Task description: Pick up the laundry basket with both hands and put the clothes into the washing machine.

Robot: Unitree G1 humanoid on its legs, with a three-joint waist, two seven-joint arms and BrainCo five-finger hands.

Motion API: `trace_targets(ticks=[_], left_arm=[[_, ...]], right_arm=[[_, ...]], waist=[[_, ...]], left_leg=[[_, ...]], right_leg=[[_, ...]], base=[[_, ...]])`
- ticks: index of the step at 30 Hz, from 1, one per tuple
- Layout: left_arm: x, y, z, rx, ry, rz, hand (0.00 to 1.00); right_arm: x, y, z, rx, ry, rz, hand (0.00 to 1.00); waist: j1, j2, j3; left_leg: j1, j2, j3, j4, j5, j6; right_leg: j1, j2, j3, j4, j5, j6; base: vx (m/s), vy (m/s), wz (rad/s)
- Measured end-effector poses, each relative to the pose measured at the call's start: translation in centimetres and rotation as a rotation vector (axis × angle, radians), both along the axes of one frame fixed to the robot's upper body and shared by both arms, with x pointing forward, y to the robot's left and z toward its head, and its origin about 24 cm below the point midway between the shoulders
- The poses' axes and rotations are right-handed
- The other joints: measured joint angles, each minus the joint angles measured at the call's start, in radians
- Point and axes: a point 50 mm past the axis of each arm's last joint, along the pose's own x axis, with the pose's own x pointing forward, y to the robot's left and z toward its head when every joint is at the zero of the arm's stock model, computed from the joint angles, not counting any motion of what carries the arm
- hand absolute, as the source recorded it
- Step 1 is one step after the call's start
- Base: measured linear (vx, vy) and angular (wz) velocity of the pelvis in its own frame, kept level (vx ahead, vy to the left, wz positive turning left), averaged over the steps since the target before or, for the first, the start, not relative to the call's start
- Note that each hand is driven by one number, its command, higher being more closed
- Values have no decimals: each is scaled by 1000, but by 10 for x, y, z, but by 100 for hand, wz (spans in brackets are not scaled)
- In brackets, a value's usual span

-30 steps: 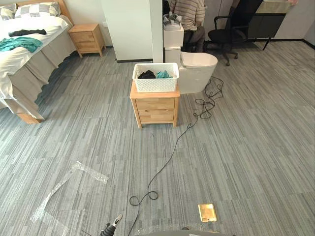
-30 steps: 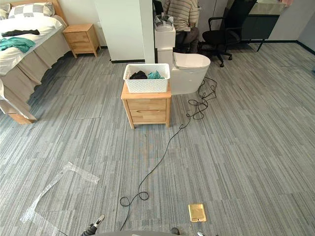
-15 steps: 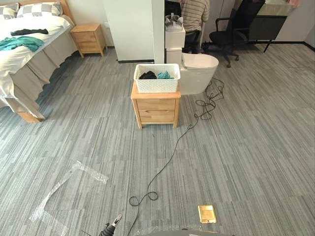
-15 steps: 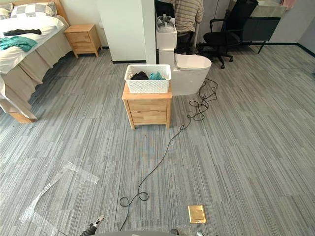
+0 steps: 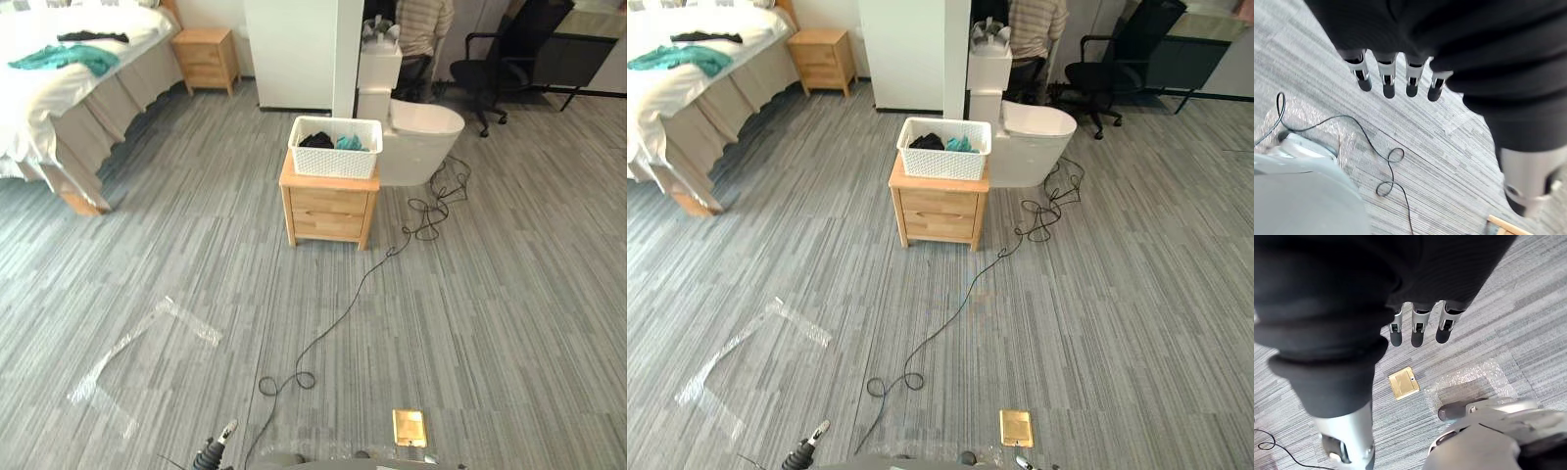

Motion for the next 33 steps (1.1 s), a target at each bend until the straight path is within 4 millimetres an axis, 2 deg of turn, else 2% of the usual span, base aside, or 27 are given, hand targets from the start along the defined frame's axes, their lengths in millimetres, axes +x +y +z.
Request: trace_targets(ticks=[1,3,5,7,8,9,10,11,12,13,14,15,17,20,21,22,23,24,25,26,27,28,29,30,31,32,33], left_arm=[[-4,-1,-1,-6,10,21,0],[-9,-4,-2,-16,23,25,0],[-11,-9,-4,-31,26,29,0],[-10,-12,-4,-39,23,31,0],[-15,-15,-5,-50,36,48,0],[-22,-14,-6,-52,46,82,0],[-27,-11,-6,-47,60,94,0],[-30,-7,-6,-41,70,109,0],[-32,-1,-5,-27,80,110,0],[-32,1,-5,-23,81,108,0],[-30,2,-5,-22,76,100,0],[-27,3,-4,-19,68,93,0],[-15,3,-2,-15,34,81,0],[5,-2,0,-25,-18,72,0],[8,-5,1,-30,-30,67,0],[11,-8,1,-32,-38,56,0],[12,-7,1,-27,-40,49,0],[13,-6,2,-20,-43,40,0],[13,-4,2,-13,-45,38,0],[10,0,2,0,-35,42,0],[9,0,2,1,-33,43,0],[10,-10,0,-22,-34,51,0],[10,-15,0,-35,-39,64,0],[10,-17,-1,-42,-38,77,0],[7,-18,-1,-50,-36,111,0],[6,-17,-2,-56,-38,143,0],[3,-15,-2,-53,-35,157,0]], right_arm=[[7,2,1,2,-17,3,0],[10,-3,2,-10,-23,4,0],[18,-7,4,-21,-43,10,0],[24,-12,6,-31,-58,12,0],[25,-14,7,-33,-62,7,0],[20,-14,6,-32,-50,5,0],[12,-14,4,-28,-34,-5,0],[9,-10,3,-10,-26,-20,0],[6,-2,1,15,-25,-44,0],[3,0,0,25,-21,-60,0],[-3,2,-1,36,-15,-94,0],[-4,2,-1,35,-15,-94,0],[-4,1,0,28,-26,-95,0],[7,-5,3,13,-71,-107,0],[11,-9,5,3,-89,-104,0],[17,-9,7,4,-118,-116,0],[21,-9,8,4,-130,-113,0],[26,-8,9,8,-151,-108,0],[28,-6,10,12,-156,-103,0],[26,0,8,27,-153,-101,0],[25,2,8,30,-150,-101,0],[26,-6,10,12,-160,-118,0],[32,-8,12,4,-186,-114,0],[34,-9,13,1,-198,-113,0],[38,-8,14,2,-210,-109,0],[39,-6,14,7,-217,-112,0],[39,-4,14,11,-217,-119,0]], waist=[[-1,12,19],[1,22,22],[12,40,21],[29,52,19],[28,67,7],[29,61,-8],[28,48,-30],[26,13,-31],[14,-16,-22],[11,-15,-19],[-2,-15,-19],[-5,-12,-18],[-6,-10,-21],[-10,14,-16],[-16,33,-15],[-24,41,-13],[-30,42,-12],[-37,38,-13],[-38,24,-14],[-39,-14,-12],[-43,-13,-12],[-41,22,-28],[-35,39,-32],[-36,45,-31],[-36,52,-27],[-34,53,-14],[-24,56,-2]], left_leg=[[-64,35,57,122,-8,13],[-108,64,118,144,-35,52],[-134,55,155,-6,-36,64],[-138,33,148,-185,-23,44],[-131,26,134,-248,-25,49],[-121,19,120,-226,-49,87],[-111,-4,135,-223,-34,110],[-84,-40,146,-199,-32,119],[-24,-78,142,-186,-61,150],[1,-86,136,-184,-71,157],[77,-99,102,-181,-103,178],[123,-99,83,-193,-113,185],[205,-100,45,-256,-120,186],[320,-71,-4,-354,-124,167],[352,-40,-9,-373,-136,144],[374,-12,-12,-379,-147,118],[386,2,-15,-386,-152,106],[415,19,-17,-401,-164,81],[427,16,-18,-407,-165,75],[481,8,-34,-400,-179,36],[499,21,-49,-388,-182,31],[486,69,-66,-330,-164,0],[441,96,-80,-213,-114,-29],[405,105,-90,-128,-75,-18],[331,118,-109,30,12,-6],[225,139,-134,272,84,-18],[142,171,-113,473,69,-8]], right_leg=[[11,3,3,13,-13,-4],[14,-1,14,24,-23,-3],[-1,-28,38,25,-32,10],[-26,-56,58,25,-39,22],[-52,-80,70,79,-86,59],[-95,-107,81,208,-165,88],[-146,-135,83,364,-236,123],[-256,-195,88,686,-285,161],[-331,-229,112,1003,-222,167],[-349,-236,113,1092,-196,163],[-362,-238,90,1265,-172,151],[-363,-237,52,1325,-177,143],[-396,-236,-16,1305,-192,120],[-450,-201,-69,1012,-227,106],[-463,-170,-82,836,-225,104],[-483,-143,-82,654,-185,87],[-495,-132,-74,567,-147,87],[-514,-117,-43,385,-47,92],[-511,-117,-26,307,7,107],[-520,-139,8,274,117,83],[-522,-133,9,314,173,47],[-536,-101,-7,394,96,40],[-528,-66,-13,424,49,13],[-516,-53,-22,430,30,4],[-486,-31,-28,425,2,-8],[-429,-2,-31,406,-29,-24],[-355,28,-35,386,-47,-39]], base=[[-26,-9,-13],[32,48,-17],[150,162,-38],[204,186,-46],[376,288,-41],[534,373,-31],[439,262,-17],[439,231,13],[370,180,24],[445,157,58],[487,119,58],[574,109,68],[467,44,57],[533,-41,46],[523,-85,22],[533,-102,21],[559,-152,18],[476,-162,12],[748,-337,24],[645,-325,22],[751,-403,18],[596,-341,-3],[577,-344,-14],[580,-364,-15],[571,-346,-7],[654,-374,-11],[511,-272,-13]])
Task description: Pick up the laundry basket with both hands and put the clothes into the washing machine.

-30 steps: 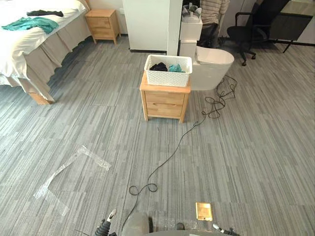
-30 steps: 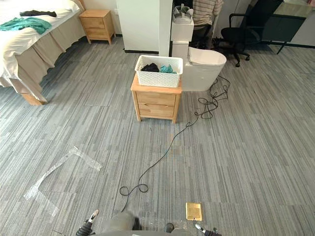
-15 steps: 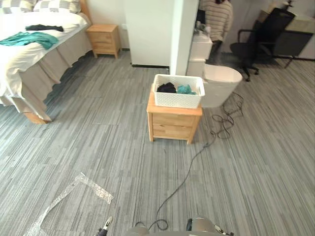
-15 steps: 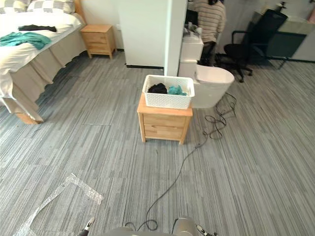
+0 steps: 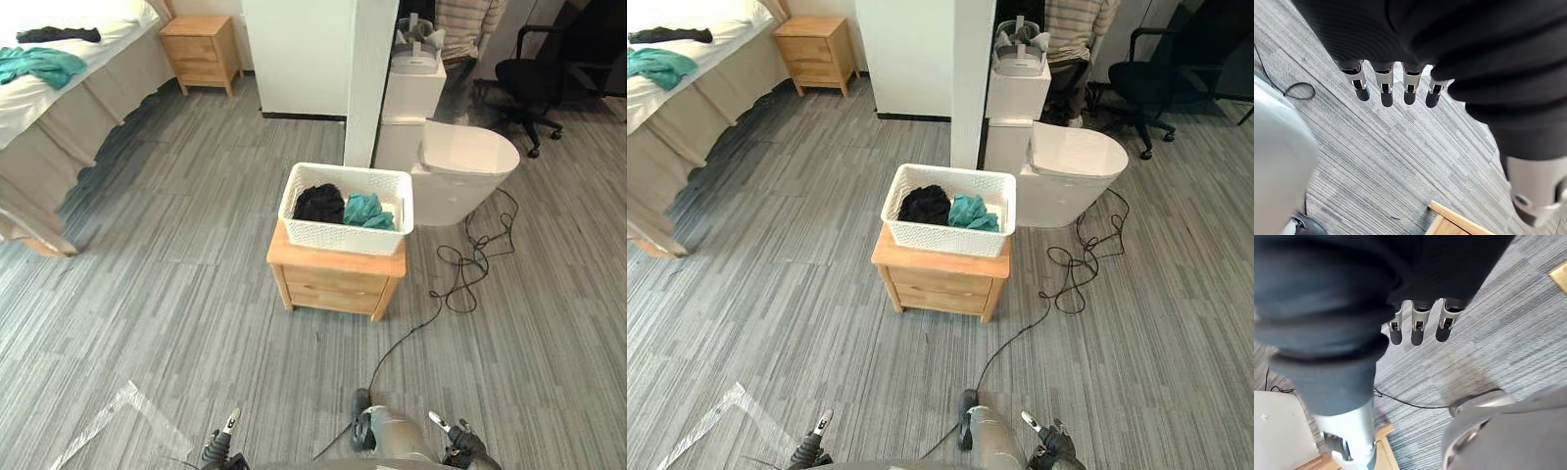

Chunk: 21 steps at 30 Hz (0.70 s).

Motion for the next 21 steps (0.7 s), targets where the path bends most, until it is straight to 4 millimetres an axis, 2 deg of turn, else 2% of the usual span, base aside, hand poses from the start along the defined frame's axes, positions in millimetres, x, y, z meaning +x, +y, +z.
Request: trace_targets(ticks=[1,2,3,4,5,6,7,9,10,11,12,14,16,18,20,21], left_arm=[[-1,2,0,0,-2,10,0],[0,6,2,6,-14,23,0],[6,10,5,20,-42,22,0],[9,9,6,21,-56,21,0],[16,7,8,26,-81,14,0],[24,4,13,29,-121,1,0],[30,3,16,35,-149,-14,0],[59,0,35,66,-290,-39,0],[74,-1,49,76,-386,-31,0],[85,-2,59,84,-453,-26,0],[90,-3,65,88,-482,-25,0],[101,0,80,96,-569,5,0],[104,4,91,123,-616,20,0],[105,16,113,176,-704,52,0],[107,25,130,223,-765,81,0],[109,33,146,263,-825,96,0]], right_arm=[[0,1,0,2,-3,-9,0],[0,2,-1,8,-3,-22,0],[0,1,0,2,-1,-31,0],[1,0,0,-2,-3,-35,0],[2,-2,1,-6,-5,-42,0],[5,-3,2,-9,-16,-53,0],[7,-4,2,-13,-22,-59,0],[13,-11,7,-28,-53,-95,0],[19,-14,10,-36,-81,-111,0],[24,-19,15,-47,-119,-136,0],[29,-22,20,-58,-150,-144,0],[45,-29,41,-116,-279,-166,0],[54,-35,60,-159,-377,-174,0],[67,-50,92,-239,-518,-229,0],[66,-63,107,-297,-571,-281,0],[66,-72,118,-333,-606,-311,0]], waist=[[9,-6,7],[22,-19,17],[25,-34,21],[25,-34,24],[25,-38,29],[26,-34,29],[25,-31,28],[29,-23,24],[34,-16,21],[40,3,13],[44,1,14],[42,-5,9],[43,-25,-7],[45,-55,-26],[47,-66,-34],[49,-71,-40]], left_leg=[[-35,15,16,68,-12,19],[-87,24,38,127,-37,54],[-167,17,63,122,-60,68],[-192,15,73,91,-72,57],[-216,13,89,15,-87,37],[-221,-1,101,-139,-103,25],[-218,-12,98,-230,-110,22],[-197,-55,75,-570,-106,17],[-171,-79,30,-745,-85,-1],[-146,-83,14,-828,-39,0],[-132,-83,20,-844,-2,3],[-104,-90,72,-855,67,35],[-92,-107,108,-867,53,55],[-59,-131,165,-898,43,72],[-40,-144,186,-900,33,86],[-28,-154,193,-903,29,92]], right_leg=[[37,11,1,-13,-10,-7],[90,19,4,-34,-25,-9],[150,17,8,-72,-40,5],[172,17,8,-85,-44,15],[199,19,8,-105,-46,21],[230,18,8,-130,-49,28],[240,17,9,-140,-51,31],[245,11,21,-155,-55,41],[239,11,35,-155,-56,50],[241,12,50,-152,-62,75],[244,12,61,-148,-69,85],[250,-6,95,-126,-92,120],[243,-28,127,-121,-104,136],[249,-60,167,-137,-107,140],[268,-75,177,-158,-106,142],[279,-84,181,-169,-105,142]], base=[[456,-238,-23],[382,-219,-9],[353,-212,-3],[302,-180,2],[282,-127,-1],[277,-97,0],[260,-35,-2],[277,45,-13],[277,116,-35],[216,125,-42],[194,160,-41],[167,184,-44],[129,174,-49],[173,227,-51],[107,124,-27],[150,133,-18]])
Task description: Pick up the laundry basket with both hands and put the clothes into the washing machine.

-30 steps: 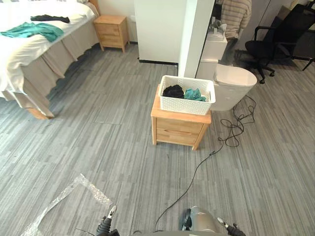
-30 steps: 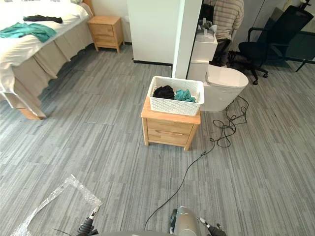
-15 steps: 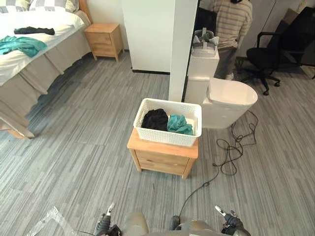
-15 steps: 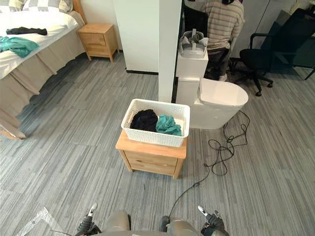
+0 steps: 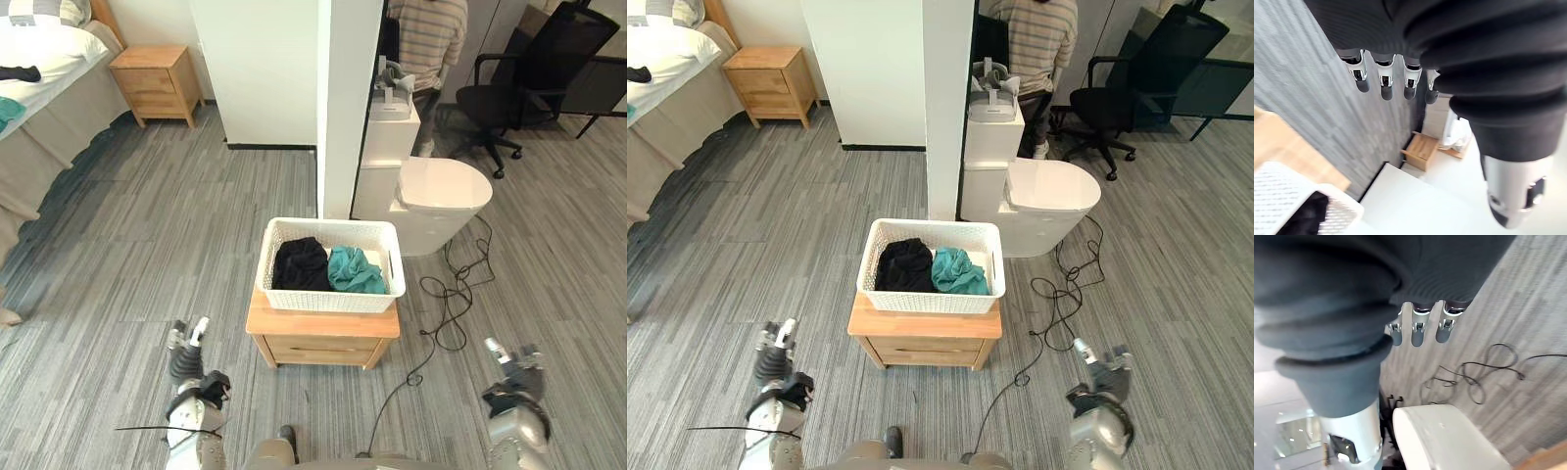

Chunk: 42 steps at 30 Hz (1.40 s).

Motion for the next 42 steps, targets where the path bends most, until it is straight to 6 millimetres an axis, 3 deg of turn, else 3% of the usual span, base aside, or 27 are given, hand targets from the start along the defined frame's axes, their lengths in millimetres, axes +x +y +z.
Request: trace_targets(ticks=[4,5,7,9,10,11,13,15,17,20,23,27,29,33,37,39,42], left_arm=[[9,17,53,201,-153,42,0],[21,20,79,310,-223,23,0],[46,17,107,415,-314,-40,0],[94,-4,162,513,-500,-161,0],[107,-9,178,541,-547,-187,0],[133,-23,213,590,-624,-242,0],[175,-49,257,619,-658,-332,0],[202,-58,276,568,-604,-377,0],[222,-60,289,529,-535,-392,0],[237,-64,310,536,-457,-394,0],[240,-68,326,586,-431,-391,0],[239,-69,340,683,-409,-362,0],[239,-68,340,762,-373,-343,0],[238,-66,347,852,-355,-315,0],[236,-53,349,898,-328,-275,0],[235,-43,350,933,-308,-244,0],[233,-32,348,994,-268,-208,0]], right_arm=[[9,-11,27,-92,-74,-36,0],[22,-15,40,-126,-117,-18,0],[56,-16,69,-194,-213,54,0],[109,-10,126,-299,-375,165,0],[125,-5,143,-319,-421,196,0],[153,3,177,-349,-504,239,0],[194,19,218,-333,-562,308,0],[220,32,235,-247,-563,364,0],[238,43,246,-170,-537,413,0],[254,61,267,-137,-515,494,0],[260,82,295,-186,-540,575,0],[260,91,326,-256,-581,607,0],[260,94,330,-277,-581,616,0],[259,89,332,-293,-578,603,0],[257,80,336,-305,-584,584,0],[254,70,339,-308,-596,556,0],[244,39,336,-324,-623,467,0]], waist=[[1,4,-27],[3,9,-27],[11,25,-17],[32,49,44],[33,55,61],[47,58,94],[55,61,147],[55,61,191],[56,60,214],[55,59,251],[54,59,271],[53,59,285],[52,58,287],[49,58,329],[45,56,331],[43,56,331],[43,56,331]], left_leg=[[1,-12,18,-9,-6,10],[0,-12,19,-11,-7,11],[-14,-6,22,-5,-6,12],[-97,19,16,60,-6,12],[-135,29,13,82,-6,13],[-206,42,13,111,-4,14],[-285,52,10,118,24,20],[-308,50,11,111,47,24],[-357,50,12,117,63,35],[-434,55,13,144,75,47],[-501,61,18,159,76,47],[-568,65,14,167,77,45],[-594,66,13,166,78,45],[-601,66,12,151,88,30],[-610,71,12,135,101,11],[-610,76,12,135,101,11],[-608,78,12,133,101,11]], right_leg=[[1,-11,22,-30,13,16],[3,-10,28,-45,25,25],[-8,-3,40,-58,46,19],[-64,19,40,-48,84,16],[-95,27,39,-40,93,7],[-164,37,40,-19,100,13],[-242,44,28,-7,122,5],[-275,41,21,8,126,2],[-329,40,17,26,129,1],[-400,41,17,38,146,11],[-463,42,17,40,158,22],[-525,44,11,44,159,22],[-554,43,3,49,159,22],[-567,38,-37,56,159,22],[-588,39,-48,76,159,22],[-594,40,-65,91,159,21],[-600,39,-68,111,159,21]], base=[[92,65,-15],[8,19,-10],[-45,13,-17],[-162,7,-9],[-270,18,-8],[-323,22,-11],[-326,24,0],[-197,35,5],[-144,41,-2],[-40,24,-5],[2,18,-11],[4,3,-2],[37,-18,-2],[40,-28,3],[34,-41,7],[21,-35,3],[12,-9,4]])
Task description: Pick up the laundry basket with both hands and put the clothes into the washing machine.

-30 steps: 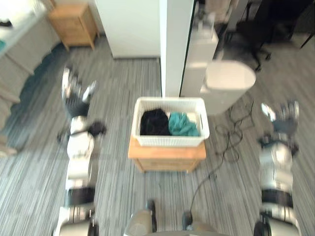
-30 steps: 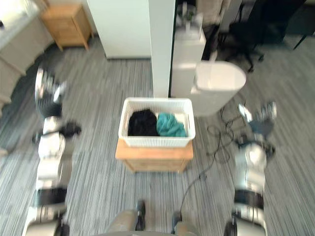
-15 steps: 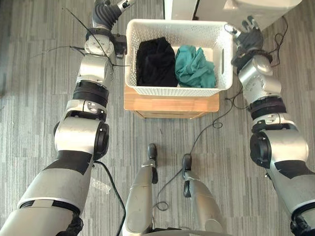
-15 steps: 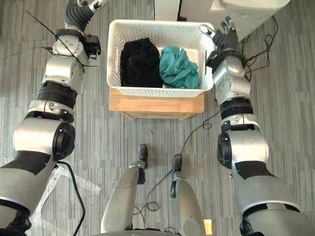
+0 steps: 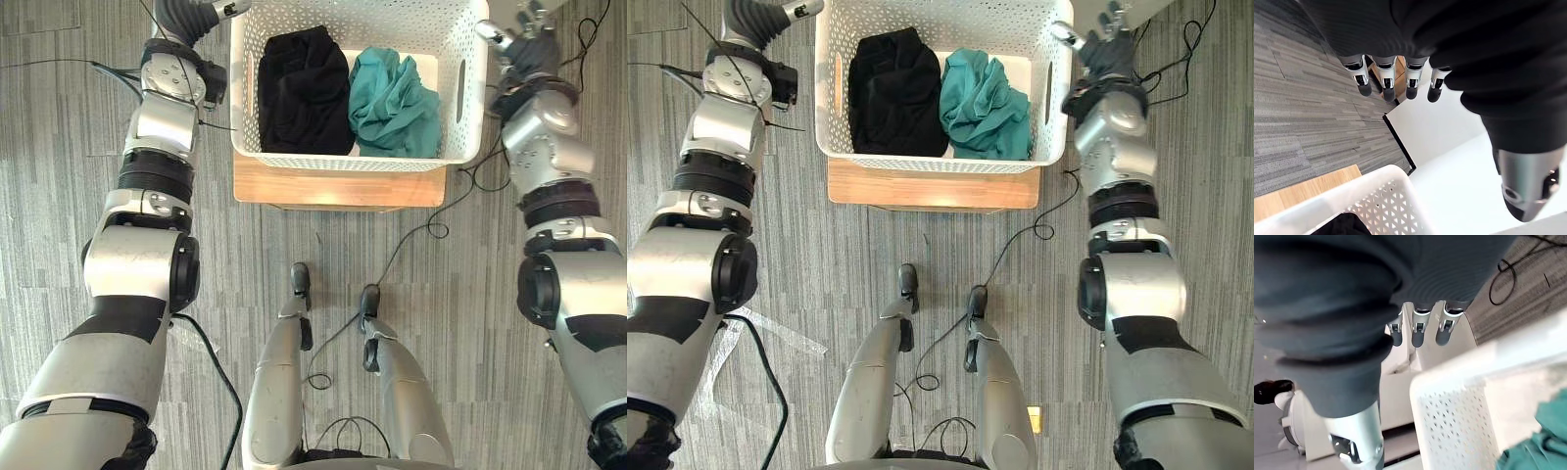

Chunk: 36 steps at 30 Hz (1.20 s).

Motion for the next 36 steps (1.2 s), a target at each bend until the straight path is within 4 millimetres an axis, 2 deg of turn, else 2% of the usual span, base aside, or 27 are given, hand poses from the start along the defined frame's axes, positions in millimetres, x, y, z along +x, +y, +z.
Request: trace_targets(ticks=[1,4,6,9,11,13,18,21,26,32,36], left_arm=[[0,8,-8,12,21,24,0],[0,20,-24,35,60,67,0],[-1,26,-38,39,81,95,0],[-4,34,-49,29,81,131,0],[-5,39,-52,14,86,141,0],[-5,40,-52,-2,86,135,0],[-4,43,-56,-114,99,70,0],[-4,47,-58,-175,109,44,0],[-5,61,-56,-266,122,17,0],[-5,47,-21,-312,54,-158,0],[-5,39,-11,-326,27,-240,0]], right_arm=[[-4,-15,-9,16,6,-40,0],[-11,-33,-28,46,34,-89,0],[-20,-50,-49,84,52,-145,0],[-29,-65,-75,116,93,-193,0],[-32,-72,-82,135,102,-212,0],[-36,-77,-89,151,111,-225,0],[-33,-73,-92,208,99,-163,0],[-25,-63,-96,236,118,-94,0],[-11,-42,-74,272,84,6,0],[-4,-27,-56,227,64,63,0],[-3,-26,-54,205,74,70,0]], waist=[[-6,0,0],[-15,0,0],[-15,0,0],[-17,0,0],[-18,0,0],[-21,-1,0],[-22,-4,2],[-22,-10,5],[-21,-12,7],[-20,-13,7],[-20,-13,7]], left_leg=[[2,0,0,-1,0,0],[2,-1,2,-4,0,0],[3,-5,6,-8,0,0],[12,-9,9,-30,10,-6],[16,-10,11,-40,16,-10],[18,-11,10,-58,27,1],[13,-11,9,-75,40,8],[8,-13,8,-96,56,5],[-9,-13,3,-107,76,6],[-10,-13,0,-106,77,4],[-10,-13,0,-106,77,4]], right_leg=[[-2,-1,0,10,0,0],[-2,-2,0,11,-1,-2],[-2,-8,-4,12,-15,-22],[-2,-15,-26,12,-17,-26],[-2,-16,-27,11,-17,-26],[-3,-16,-33,6,-19,-27],[-7,-16,-44,-4,-19,-27],[-15,-16,-52,-11,-18,-27],[-34,-13,-58,-9,-18,-27],[-34,-12,-57,-9,-14,-29],[-33,-13,-56,-10,-11,-27]], base=[[9,13,5],[-4,12,3],[-18,1,4],[-20,-17,0],[0,0,0],[-22,-17,6],[-21,-10,3],[-14,-17,5],[12,-28,5],[17,-8,2],[0,0,0]])
